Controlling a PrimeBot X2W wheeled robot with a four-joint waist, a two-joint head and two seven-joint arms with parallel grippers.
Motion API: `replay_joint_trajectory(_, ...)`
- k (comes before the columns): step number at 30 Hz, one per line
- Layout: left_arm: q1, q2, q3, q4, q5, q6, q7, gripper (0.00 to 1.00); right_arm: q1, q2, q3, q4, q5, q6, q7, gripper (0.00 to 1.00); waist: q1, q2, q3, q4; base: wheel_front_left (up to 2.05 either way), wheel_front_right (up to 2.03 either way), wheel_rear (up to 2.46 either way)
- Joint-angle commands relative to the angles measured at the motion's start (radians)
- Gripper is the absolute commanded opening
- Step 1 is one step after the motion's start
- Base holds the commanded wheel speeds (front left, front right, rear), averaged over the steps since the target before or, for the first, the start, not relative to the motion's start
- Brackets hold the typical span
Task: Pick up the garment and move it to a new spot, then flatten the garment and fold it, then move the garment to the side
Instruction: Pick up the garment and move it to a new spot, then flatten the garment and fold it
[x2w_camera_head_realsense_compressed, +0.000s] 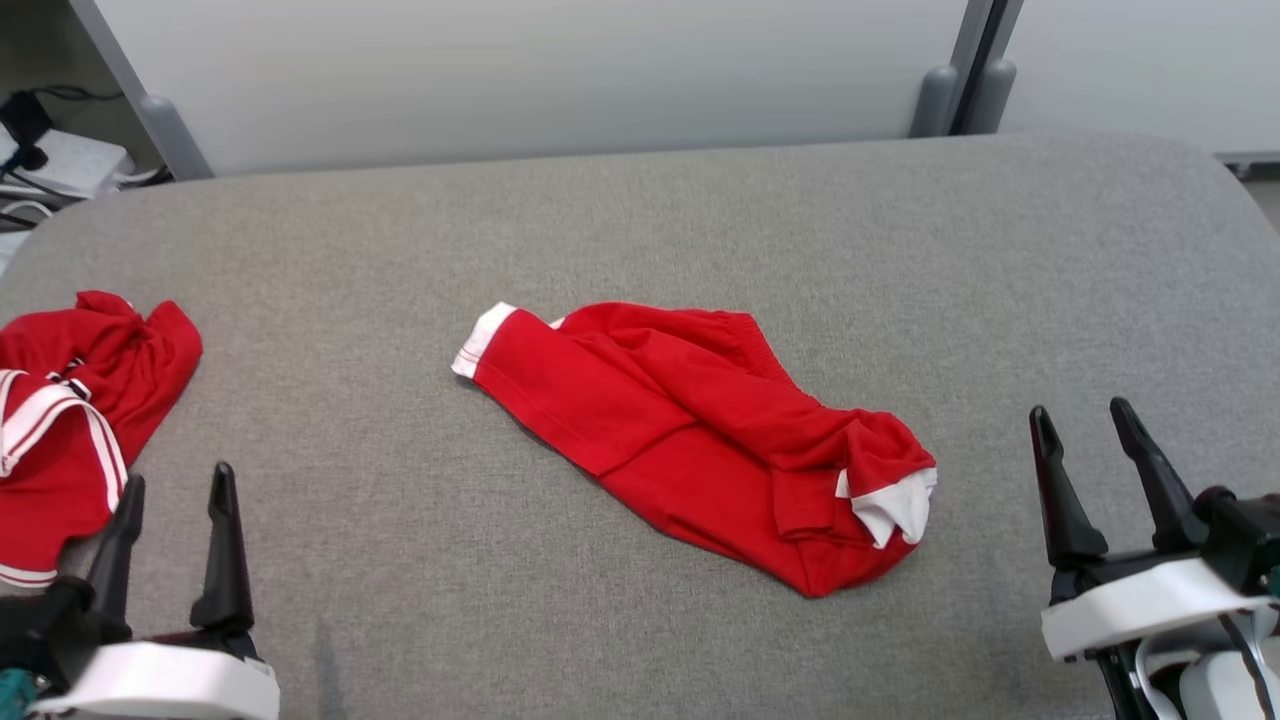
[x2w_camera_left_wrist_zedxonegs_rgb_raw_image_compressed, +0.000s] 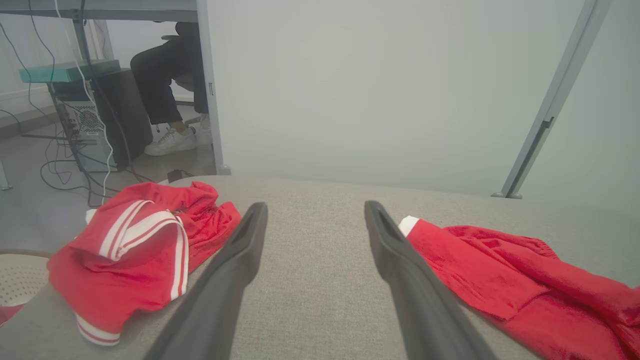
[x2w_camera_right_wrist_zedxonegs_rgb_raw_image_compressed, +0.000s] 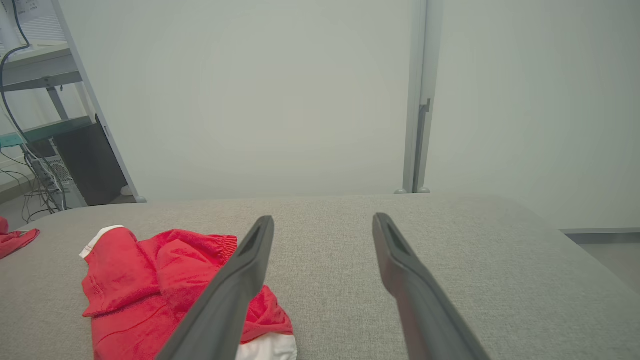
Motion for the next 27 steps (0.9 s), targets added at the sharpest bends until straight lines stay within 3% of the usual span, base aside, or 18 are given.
replay_joint_trajectory(1,-0.013,0.031,0.023,-0.009,0.021,-0.002,-0.019,1.0,0.01,-0.018,0.018,-0.015,-0.007,0.007,0.001,1.0,0.0,0.0,-0.027,0.007,0.0,0.0,0.0)
replay_joint_trajectory(16,0.065,0.017,-0.012,0.03,0.04,-0.04,-0.068,1.0,0.125,0.016,-0.009,-0.029,-0.048,0.007,0.019,1.0,0.0,0.0,-0.108,-0.004,0.0,0.0,0.0)
replay_joint_trajectory(27,0.073,0.011,-0.005,0.045,0.031,-0.026,-0.069,1.0,0.147,0.026,-0.018,-0.055,-0.053,0.007,0.036,1.0,0.0,0.0,-0.126,-0.011,0.0,0.0,0.0)
